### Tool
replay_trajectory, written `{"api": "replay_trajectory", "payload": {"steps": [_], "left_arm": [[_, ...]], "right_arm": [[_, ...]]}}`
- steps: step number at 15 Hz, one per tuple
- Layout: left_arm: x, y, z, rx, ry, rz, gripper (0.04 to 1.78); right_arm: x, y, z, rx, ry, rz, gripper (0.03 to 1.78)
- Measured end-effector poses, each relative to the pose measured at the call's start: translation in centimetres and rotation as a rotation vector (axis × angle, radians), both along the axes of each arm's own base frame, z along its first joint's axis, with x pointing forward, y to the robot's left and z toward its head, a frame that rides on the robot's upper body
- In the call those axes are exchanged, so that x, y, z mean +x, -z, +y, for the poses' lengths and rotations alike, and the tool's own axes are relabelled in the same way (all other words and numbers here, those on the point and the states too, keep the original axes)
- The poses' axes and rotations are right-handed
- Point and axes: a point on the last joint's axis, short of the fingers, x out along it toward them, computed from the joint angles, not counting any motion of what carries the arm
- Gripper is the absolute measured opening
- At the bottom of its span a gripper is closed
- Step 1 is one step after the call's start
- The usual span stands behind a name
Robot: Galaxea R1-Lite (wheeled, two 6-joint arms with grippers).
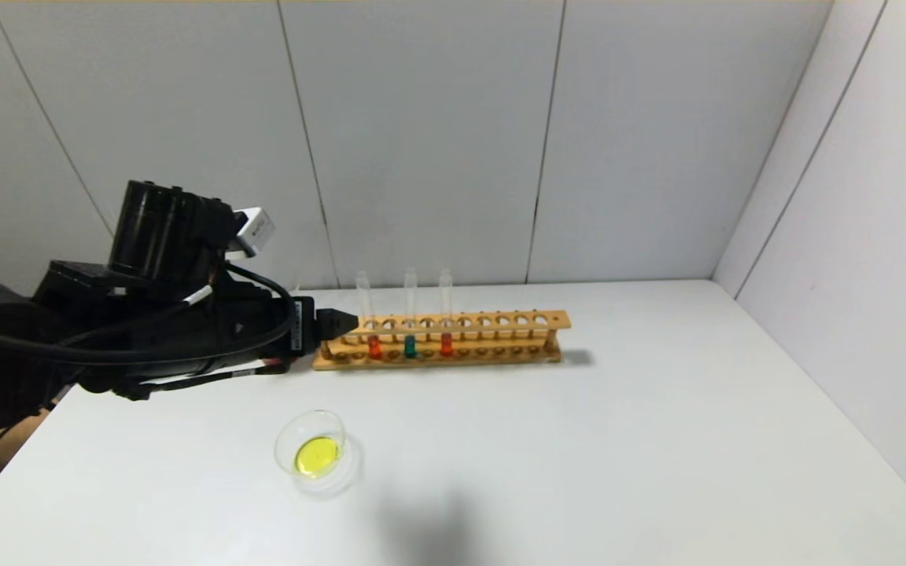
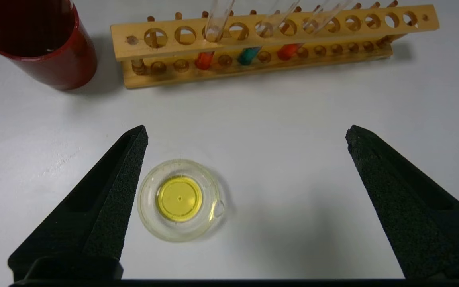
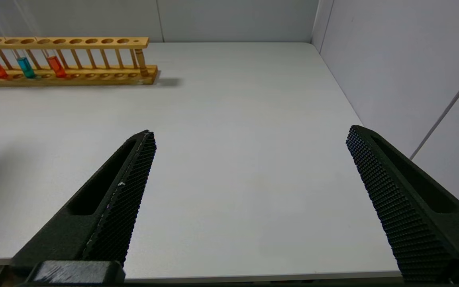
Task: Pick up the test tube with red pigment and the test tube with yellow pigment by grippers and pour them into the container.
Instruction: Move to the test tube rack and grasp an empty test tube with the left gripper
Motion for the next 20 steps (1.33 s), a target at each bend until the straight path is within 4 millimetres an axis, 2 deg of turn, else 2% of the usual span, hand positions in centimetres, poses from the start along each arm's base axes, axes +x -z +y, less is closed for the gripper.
{"api": "replay_trajectory", "payload": {"steps": [6, 8, 12, 16, 20], "left_arm": [[5.2, 3.8, -2.2, -0.003, -0.011, -0.038, 1.75], [6.9, 4.9, -2.4, 0.023, -0.027, -0.033, 1.75], [10.0, 5.8, -2.0, 0.046, -0.055, -0.058, 1.75], [11.9, 6.6, -2.5, 0.068, -0.047, -0.068, 1.75], [12.7, 7.4, -2.7, 0.075, -0.046, -0.061, 1.75]], "right_arm": [[0.0, 0.0, 0.0, 0.0, 0.0, 0.0, 1.75], [0.0, 0.0, 0.0, 0.0, 0.0, 0.0, 1.75], [0.0, 0.0, 0.0, 0.0, 0.0, 0.0, 1.75], [0.0, 0.0, 0.0, 0.0, 0.0, 0.0, 1.75], [0.0, 0.0, 0.0, 0.0, 0.0, 0.0, 1.75]]}}
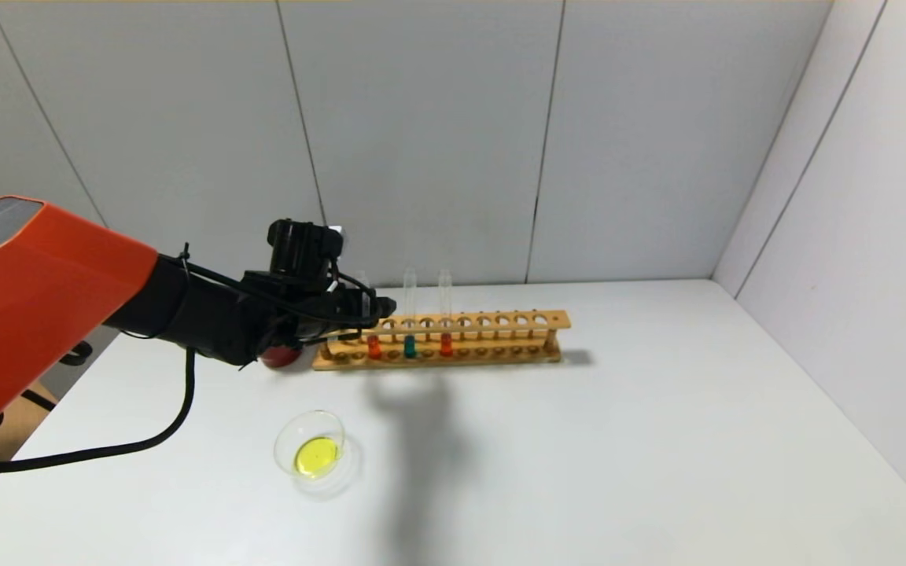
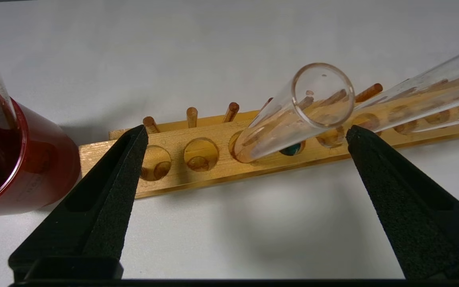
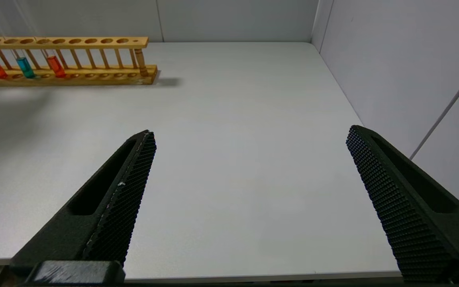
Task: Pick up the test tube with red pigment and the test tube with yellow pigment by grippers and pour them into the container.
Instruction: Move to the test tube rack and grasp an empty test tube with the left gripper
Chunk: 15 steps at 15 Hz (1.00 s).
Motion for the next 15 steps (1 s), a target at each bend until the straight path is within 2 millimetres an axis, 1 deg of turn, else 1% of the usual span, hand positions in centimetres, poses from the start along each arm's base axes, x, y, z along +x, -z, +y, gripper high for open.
{"api": "replay_trajectory", "payload": {"steps": [3, 4, 6, 7, 8, 11, 12, 13, 14, 15], "left_arm": [[0.4, 0.3, -0.1, 0.002, 0.0, 0.002, 1.73], [0.5, 0.4, -0.2, 0.003, 0.001, 0.002, 1.69], [0.7, 0.7, -0.3, 0.017, 0.009, 0.004, 1.52], [0.7, 0.9, -0.4, 0.026, 0.015, 0.004, 1.41], [0.8, 0.9, -0.5, 0.027, 0.017, 0.004, 1.26], [0.9, 1.0, -0.7, 0.027, 0.024, 0.003, 0.69], [0.9, 1.1, -0.8, 0.028, 0.025, 0.004, 0.53], [0.9, 1.2, -0.9, 0.029, 0.027, 0.005, 0.4], [1.0, 1.2, -0.9, 0.031, 0.026, 0.006, 0.32], [1.0, 1.3, -0.9, 0.031, 0.026, 0.005, 0.3]], "right_arm": [[0.0, 0.0, 0.0, 0.0, 0.0, 0.0, 1.75], [0.0, 0.0, 0.0, 0.0, 0.0, 0.0, 1.75], [0.0, 0.0, 0.0, 0.0, 0.0, 0.0, 1.75], [0.0, 0.0, 0.0, 0.0, 0.0, 0.0, 1.75], [0.0, 0.0, 0.0, 0.0, 0.0, 0.0, 1.75], [0.0, 0.0, 0.0, 0.0, 0.0, 0.0, 1.75], [0.0, 0.0, 0.0, 0.0, 0.0, 0.0, 1.75], [0.0, 0.0, 0.0, 0.0, 0.0, 0.0, 1.75], [0.0, 0.0, 0.0, 0.0, 0.0, 0.0, 1.75], [0.0, 0.0, 0.0, 0.0, 0.0, 0.0, 1.75]]}}
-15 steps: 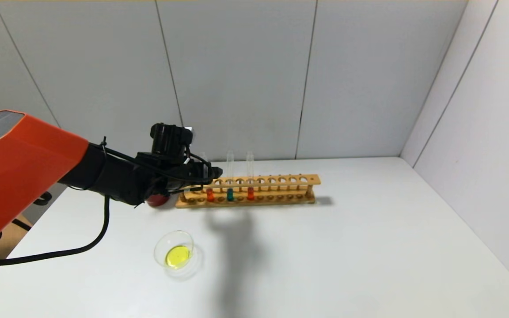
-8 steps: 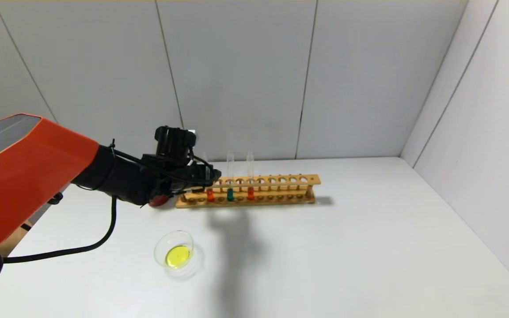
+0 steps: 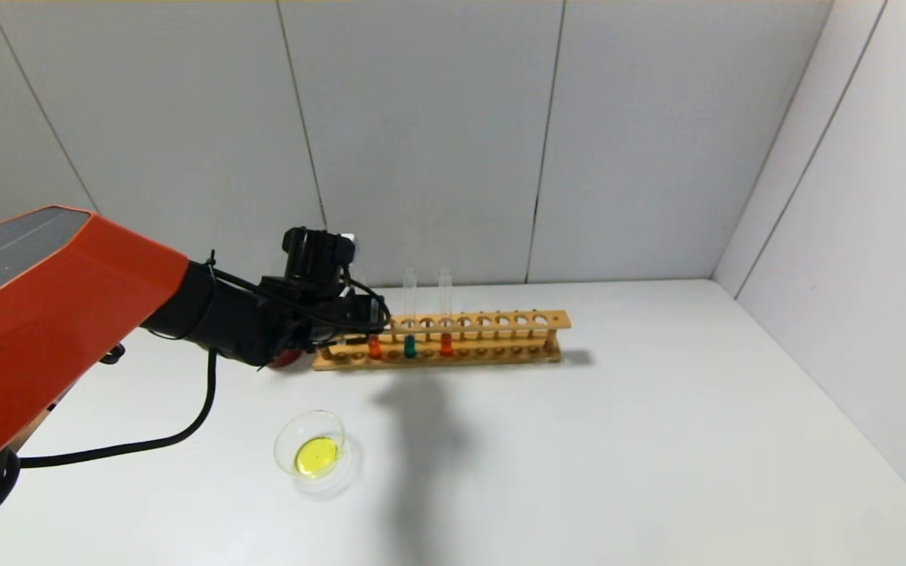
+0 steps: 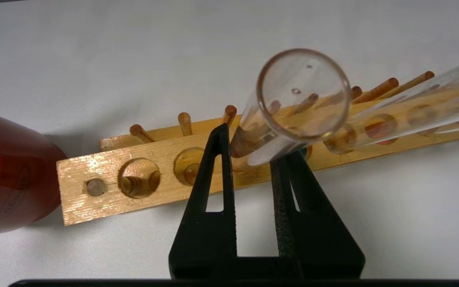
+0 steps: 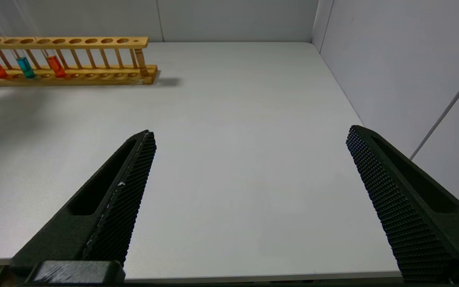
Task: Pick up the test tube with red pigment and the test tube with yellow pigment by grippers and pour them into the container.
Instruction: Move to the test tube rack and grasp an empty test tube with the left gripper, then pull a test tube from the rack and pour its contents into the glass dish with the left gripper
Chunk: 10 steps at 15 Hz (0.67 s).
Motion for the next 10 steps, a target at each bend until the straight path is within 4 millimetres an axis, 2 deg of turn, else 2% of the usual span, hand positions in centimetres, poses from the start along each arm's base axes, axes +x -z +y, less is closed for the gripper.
{"api": "replay_trajectory", "payload": {"steps": [6, 10], "left_arm": [[0.0, 0.0, -0.1, 0.001, 0.002, 0.0, 0.3], [0.0, -1.5, -0.1, -0.015, 0.003, -0.039, 0.3]], "right_arm": [[0.0, 0.0, 0.0, 0.0, 0.0, 0.0, 1.75], [0.0, 0.0, 0.0, 0.0, 0.0, 0.0, 1.75]]}}
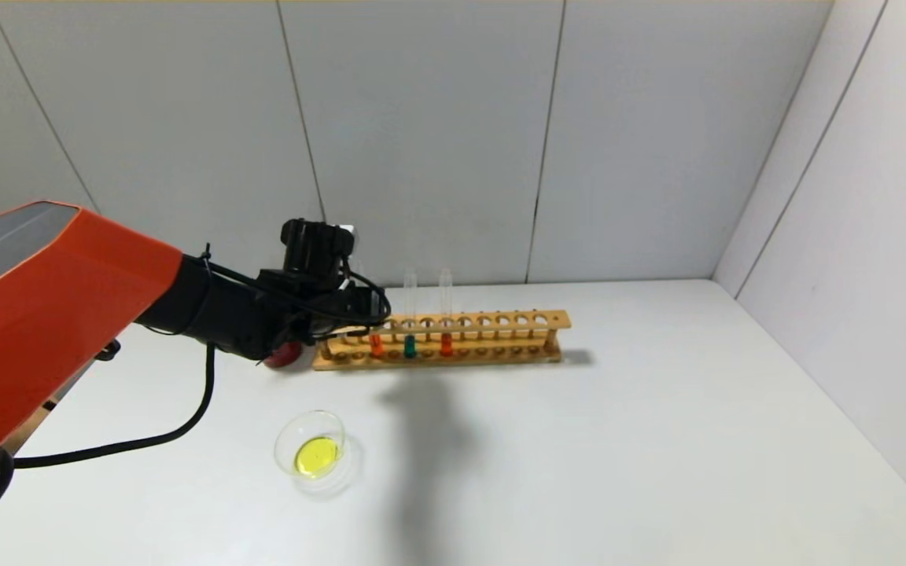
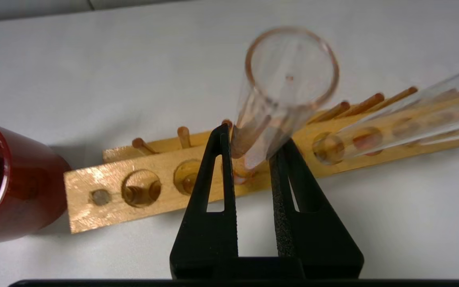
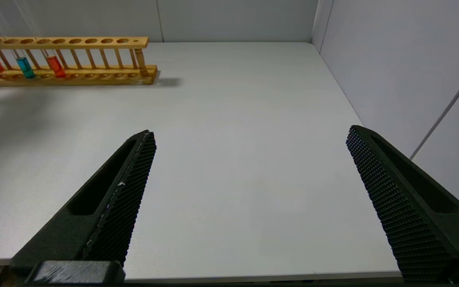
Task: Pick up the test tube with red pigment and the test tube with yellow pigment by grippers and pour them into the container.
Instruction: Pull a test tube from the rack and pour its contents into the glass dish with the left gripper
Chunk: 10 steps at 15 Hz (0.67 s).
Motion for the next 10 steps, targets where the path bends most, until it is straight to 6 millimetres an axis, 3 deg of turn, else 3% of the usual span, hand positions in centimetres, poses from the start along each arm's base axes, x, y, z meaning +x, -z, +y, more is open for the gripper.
{"api": "replay_trajectory", "payload": {"steps": [10], "left_arm": [[-2.1, -6.3, 0.8, 0.012, 0.03, -0.165, 0.3]], "right_arm": [[0.0, 0.0, 0.0, 0.0, 0.0, 0.0, 1.75]]}}
